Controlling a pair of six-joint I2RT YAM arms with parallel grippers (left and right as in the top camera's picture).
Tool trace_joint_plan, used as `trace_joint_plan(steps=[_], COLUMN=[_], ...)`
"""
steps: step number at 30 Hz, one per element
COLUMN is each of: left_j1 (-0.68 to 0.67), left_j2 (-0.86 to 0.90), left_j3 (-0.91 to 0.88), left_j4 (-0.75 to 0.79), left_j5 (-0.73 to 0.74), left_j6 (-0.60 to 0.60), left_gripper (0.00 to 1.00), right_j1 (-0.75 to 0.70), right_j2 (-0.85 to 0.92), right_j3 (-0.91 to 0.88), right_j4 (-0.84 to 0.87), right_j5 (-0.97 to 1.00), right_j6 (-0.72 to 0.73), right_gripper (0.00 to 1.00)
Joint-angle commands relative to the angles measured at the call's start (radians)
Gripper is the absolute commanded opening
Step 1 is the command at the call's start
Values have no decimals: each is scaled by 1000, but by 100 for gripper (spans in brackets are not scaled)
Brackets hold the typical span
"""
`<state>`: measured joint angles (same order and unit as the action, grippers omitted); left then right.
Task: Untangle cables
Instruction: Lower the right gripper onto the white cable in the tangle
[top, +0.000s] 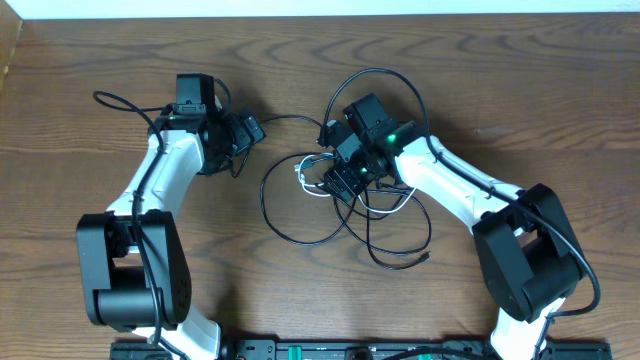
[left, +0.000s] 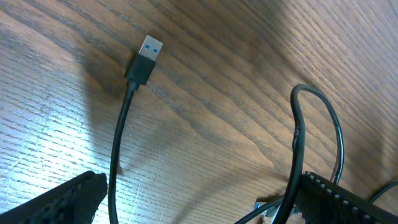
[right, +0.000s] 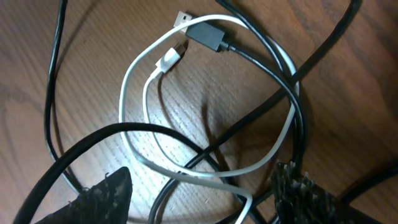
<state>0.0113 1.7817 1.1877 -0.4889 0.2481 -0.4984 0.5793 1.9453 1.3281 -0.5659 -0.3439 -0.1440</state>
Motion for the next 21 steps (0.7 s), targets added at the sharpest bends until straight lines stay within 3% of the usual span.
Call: trace_joint_plan(steps=[1,16,20,21], left_j1=[2,2,2,2], left_j2=[-21,-21,-21,-21], left_j3=[-4,-4,-4,-4], left_j4=[0,1,1,1], left_j5=[-10,-10,-10,-10], left_j6=[-8,-8,-8,-8], left_gripper=[100,100,100,100], right_j1=[6,6,6,6], right_j2=[4,4,4,4], right_j3=[-16,-99,-116,-116], right_j4=[16,132,156,156], right_j5=[-2,2,2,2], right_j6=[-15,-14,-14,-14], right_gripper=[67,61,45,36])
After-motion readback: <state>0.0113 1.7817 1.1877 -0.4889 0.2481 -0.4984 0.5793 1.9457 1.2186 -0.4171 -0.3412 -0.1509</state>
